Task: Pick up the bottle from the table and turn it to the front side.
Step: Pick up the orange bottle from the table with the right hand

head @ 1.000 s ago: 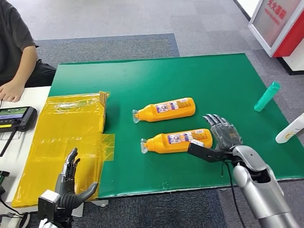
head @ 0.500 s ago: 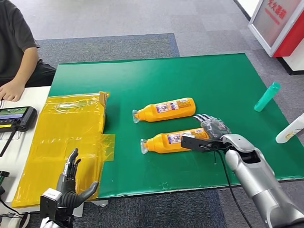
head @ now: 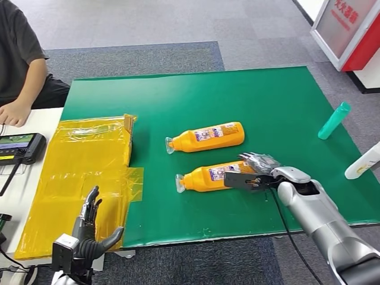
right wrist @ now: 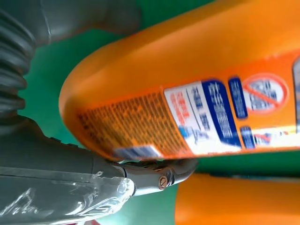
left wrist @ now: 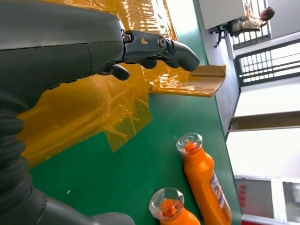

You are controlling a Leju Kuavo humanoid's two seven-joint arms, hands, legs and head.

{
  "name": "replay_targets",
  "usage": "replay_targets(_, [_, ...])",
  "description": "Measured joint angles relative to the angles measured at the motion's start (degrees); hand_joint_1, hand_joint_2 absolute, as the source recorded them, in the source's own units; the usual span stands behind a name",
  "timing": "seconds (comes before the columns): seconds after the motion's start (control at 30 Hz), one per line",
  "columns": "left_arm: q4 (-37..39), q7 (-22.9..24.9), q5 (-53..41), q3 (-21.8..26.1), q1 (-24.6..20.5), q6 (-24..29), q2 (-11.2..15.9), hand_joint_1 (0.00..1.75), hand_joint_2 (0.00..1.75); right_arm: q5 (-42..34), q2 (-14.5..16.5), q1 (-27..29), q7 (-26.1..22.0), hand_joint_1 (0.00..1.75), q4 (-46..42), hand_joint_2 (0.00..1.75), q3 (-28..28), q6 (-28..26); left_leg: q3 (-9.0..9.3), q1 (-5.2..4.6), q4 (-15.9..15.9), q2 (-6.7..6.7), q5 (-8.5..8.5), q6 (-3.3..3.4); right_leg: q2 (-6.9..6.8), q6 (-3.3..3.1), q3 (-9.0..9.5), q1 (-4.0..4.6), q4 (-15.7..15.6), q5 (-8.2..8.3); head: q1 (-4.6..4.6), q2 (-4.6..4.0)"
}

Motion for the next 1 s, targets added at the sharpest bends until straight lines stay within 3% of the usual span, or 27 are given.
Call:
replay_targets(0.5, [0.49, -0.01, 0.79, 0.00, -0.01, 0.86, 0.38, 0.00, 1.75, -2.87, -0.57, -0.88, -0.37, 1.75, 1.35, 1.75, 2.80, -2.26, 0.04, 0.01, 0.01, 0.01, 0.01, 0.00, 0.00, 0.00, 0.01, 0.00, 0.00, 0.00, 0.01, 0.00])
replay_targets(0.83, [0.49, -0.01, 1.12, 0.00, 0.65, 0.03, 0.46, 0.00, 1.75, -3.02, -2.73, 9.76, 0.73, 1.75, -12.79, 1.75, -1.54, -8.95, -0.03, 0.01, 0.00, -0.01, -0.04, -0.01, 0.00, -0.02, -0.05, 0.00, 0.00, -0.03, 0.01, 0.00])
replay_targets(1.0, [0.47, 0.13, 3.78, 0.00, 0.79, -5.35, 0.32, 0.00, 1.75, -3.24, -0.63, 17.48, -3.18, 1.75, -20.99, 1.75, -6.33, -14.39, -0.04, 0.02, 0.00, -0.02, -0.06, -0.03, -0.01, -0.05, -0.04, 0.03, 0.00, -0.06, 0.02, 0.00])
